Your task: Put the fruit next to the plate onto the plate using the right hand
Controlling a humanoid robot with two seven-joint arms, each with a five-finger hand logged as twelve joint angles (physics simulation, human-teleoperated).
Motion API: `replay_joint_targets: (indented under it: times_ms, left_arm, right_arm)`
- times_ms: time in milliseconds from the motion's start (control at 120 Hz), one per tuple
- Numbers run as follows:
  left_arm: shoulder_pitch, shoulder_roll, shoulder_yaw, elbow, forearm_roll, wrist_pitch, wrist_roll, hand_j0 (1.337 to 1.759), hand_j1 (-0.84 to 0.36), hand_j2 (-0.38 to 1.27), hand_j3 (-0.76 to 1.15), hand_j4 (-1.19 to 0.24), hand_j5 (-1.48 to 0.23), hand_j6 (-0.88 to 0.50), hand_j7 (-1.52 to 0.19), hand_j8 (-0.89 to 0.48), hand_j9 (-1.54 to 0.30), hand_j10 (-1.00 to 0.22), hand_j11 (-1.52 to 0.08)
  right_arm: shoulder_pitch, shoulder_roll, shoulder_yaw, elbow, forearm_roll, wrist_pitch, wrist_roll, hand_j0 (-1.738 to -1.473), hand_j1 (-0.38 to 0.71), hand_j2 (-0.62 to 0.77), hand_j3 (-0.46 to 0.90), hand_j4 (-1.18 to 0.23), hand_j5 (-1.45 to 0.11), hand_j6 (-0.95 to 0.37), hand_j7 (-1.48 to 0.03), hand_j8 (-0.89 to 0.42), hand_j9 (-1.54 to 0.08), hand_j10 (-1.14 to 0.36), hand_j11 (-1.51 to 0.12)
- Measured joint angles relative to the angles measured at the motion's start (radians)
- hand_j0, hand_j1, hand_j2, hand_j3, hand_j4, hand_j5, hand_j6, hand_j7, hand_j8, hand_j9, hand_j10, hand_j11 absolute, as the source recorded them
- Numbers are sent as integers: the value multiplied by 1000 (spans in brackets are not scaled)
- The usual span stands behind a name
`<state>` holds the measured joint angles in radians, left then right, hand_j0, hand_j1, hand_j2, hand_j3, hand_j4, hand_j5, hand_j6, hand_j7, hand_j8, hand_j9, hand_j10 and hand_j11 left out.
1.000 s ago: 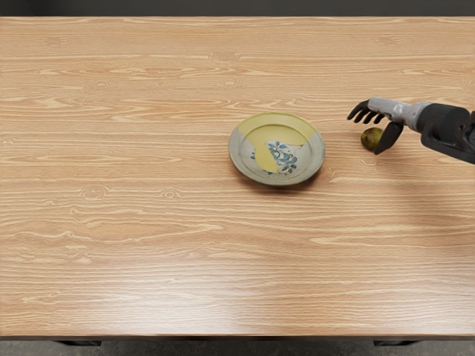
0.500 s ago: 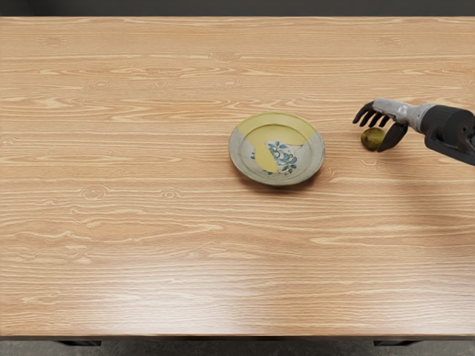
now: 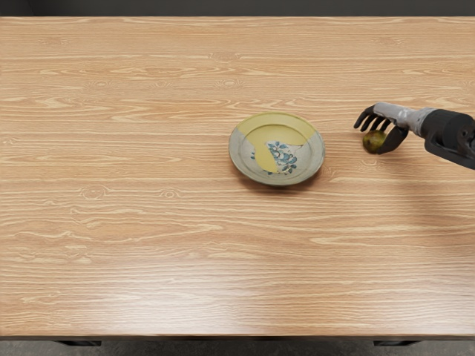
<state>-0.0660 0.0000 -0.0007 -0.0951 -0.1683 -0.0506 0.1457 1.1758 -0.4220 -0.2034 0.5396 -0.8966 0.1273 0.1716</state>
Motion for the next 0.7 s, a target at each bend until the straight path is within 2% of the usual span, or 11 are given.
replay_joint_targets:
  times_ms: [192,467,700]
  left_arm:
    - [0,0,0,0,0,0,0,1658,325,4,0,-21,-27,-21,-27,-21,-27,-21,-26]
    - [0,0,0,0,0,0,0,1658,325,4,0,-21,-27,-21,-27,-21,-26,-21,-26]
    - [0,0,0,0,0,0,0,1658,325,4,0,-21,-27,-21,-26,-21,-26,-21,-26]
  right_arm:
    - [-1,13,-36,-19,-9,-44,3,-1658,170,-73,0,-433,-563,-435,-561,-432,-565,-431,-566]
    - [-17,51,-73,-65,-9,-83,23,-1657,214,-135,0,-429,-575,-436,-565,-429,-575,-429,-575]
    - [-20,53,-77,-69,-2,-84,32,-1653,258,-103,0,-469,-668,-418,-637,-370,-674,-461,-674]
